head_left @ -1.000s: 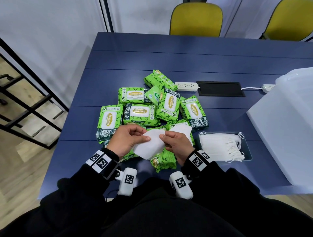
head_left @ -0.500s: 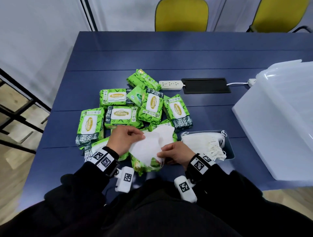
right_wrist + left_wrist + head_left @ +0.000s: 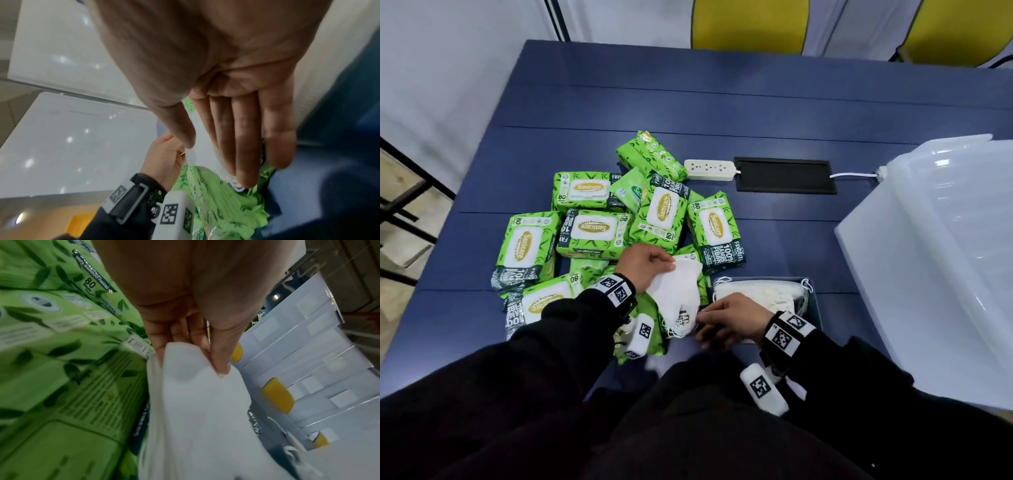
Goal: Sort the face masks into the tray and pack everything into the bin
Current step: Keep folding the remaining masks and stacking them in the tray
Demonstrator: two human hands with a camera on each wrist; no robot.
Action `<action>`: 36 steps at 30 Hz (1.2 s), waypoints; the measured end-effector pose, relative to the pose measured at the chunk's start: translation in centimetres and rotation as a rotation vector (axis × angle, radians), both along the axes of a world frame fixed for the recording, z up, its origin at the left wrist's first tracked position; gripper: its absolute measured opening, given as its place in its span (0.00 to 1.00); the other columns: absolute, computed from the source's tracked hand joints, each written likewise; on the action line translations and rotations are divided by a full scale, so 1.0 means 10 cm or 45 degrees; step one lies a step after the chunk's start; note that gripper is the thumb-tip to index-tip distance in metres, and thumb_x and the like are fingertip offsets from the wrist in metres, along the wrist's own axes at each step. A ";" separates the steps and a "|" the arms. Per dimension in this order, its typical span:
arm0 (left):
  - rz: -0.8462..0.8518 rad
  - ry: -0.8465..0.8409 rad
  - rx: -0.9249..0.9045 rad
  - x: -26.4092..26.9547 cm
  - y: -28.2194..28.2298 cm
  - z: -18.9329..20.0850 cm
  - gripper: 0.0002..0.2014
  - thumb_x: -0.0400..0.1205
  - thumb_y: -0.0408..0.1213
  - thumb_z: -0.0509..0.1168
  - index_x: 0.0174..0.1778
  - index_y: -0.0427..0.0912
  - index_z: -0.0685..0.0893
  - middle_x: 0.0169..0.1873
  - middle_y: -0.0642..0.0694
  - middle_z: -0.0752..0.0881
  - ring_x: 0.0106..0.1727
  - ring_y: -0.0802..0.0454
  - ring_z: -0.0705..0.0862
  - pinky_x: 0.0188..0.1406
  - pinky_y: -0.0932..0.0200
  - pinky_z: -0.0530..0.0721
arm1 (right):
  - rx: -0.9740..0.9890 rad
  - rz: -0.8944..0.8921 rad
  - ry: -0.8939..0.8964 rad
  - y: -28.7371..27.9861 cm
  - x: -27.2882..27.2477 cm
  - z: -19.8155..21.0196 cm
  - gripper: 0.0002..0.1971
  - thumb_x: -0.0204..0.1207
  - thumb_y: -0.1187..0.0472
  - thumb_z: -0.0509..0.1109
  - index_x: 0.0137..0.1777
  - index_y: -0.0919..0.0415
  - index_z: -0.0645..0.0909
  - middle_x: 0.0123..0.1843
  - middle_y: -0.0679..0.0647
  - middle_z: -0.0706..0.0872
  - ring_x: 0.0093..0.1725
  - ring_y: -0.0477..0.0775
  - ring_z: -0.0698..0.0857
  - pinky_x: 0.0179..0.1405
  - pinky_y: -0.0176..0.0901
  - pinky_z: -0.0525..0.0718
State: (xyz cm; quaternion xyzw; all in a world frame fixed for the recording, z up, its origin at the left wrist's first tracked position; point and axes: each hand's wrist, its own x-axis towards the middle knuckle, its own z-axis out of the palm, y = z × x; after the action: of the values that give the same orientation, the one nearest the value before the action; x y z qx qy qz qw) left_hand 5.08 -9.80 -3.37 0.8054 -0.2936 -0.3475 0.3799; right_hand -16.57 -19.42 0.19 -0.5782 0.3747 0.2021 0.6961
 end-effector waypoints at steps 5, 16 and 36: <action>0.050 -0.031 0.049 0.00 -0.08 -0.12 0.04 0.76 0.36 0.81 0.45 0.43 0.95 0.40 0.49 0.93 0.42 0.54 0.88 0.42 0.65 0.83 | -0.290 -0.220 -0.102 -0.35 0.08 -0.01 0.06 0.81 0.65 0.73 0.47 0.68 0.88 0.31 0.60 0.88 0.24 0.55 0.83 0.19 0.39 0.78; 0.150 -0.177 0.047 -0.04 -0.05 -0.23 0.09 0.77 0.47 0.80 0.50 0.51 0.94 0.44 0.55 0.92 0.47 0.57 0.89 0.52 0.57 0.87 | -0.929 0.207 0.042 -0.79 0.85 -0.30 0.18 0.72 0.48 0.82 0.59 0.54 0.88 0.52 0.50 0.91 0.53 0.52 0.88 0.54 0.40 0.84; -0.349 -0.387 0.355 -0.19 0.35 -0.28 0.31 0.86 0.34 0.65 0.85 0.59 0.70 0.65 0.45 0.79 0.61 0.45 0.81 0.62 0.50 0.82 | -0.501 0.016 -0.042 -0.69 0.83 -0.47 0.09 0.75 0.70 0.79 0.54 0.61 0.91 0.39 0.55 0.91 0.33 0.50 0.90 0.47 0.45 0.93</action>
State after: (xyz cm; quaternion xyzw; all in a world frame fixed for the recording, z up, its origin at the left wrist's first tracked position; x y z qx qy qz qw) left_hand 3.13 -6.31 -6.14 0.8457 -0.4031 -0.3077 0.1660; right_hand -8.30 -26.28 -4.48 -0.7088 0.3917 0.1197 0.5744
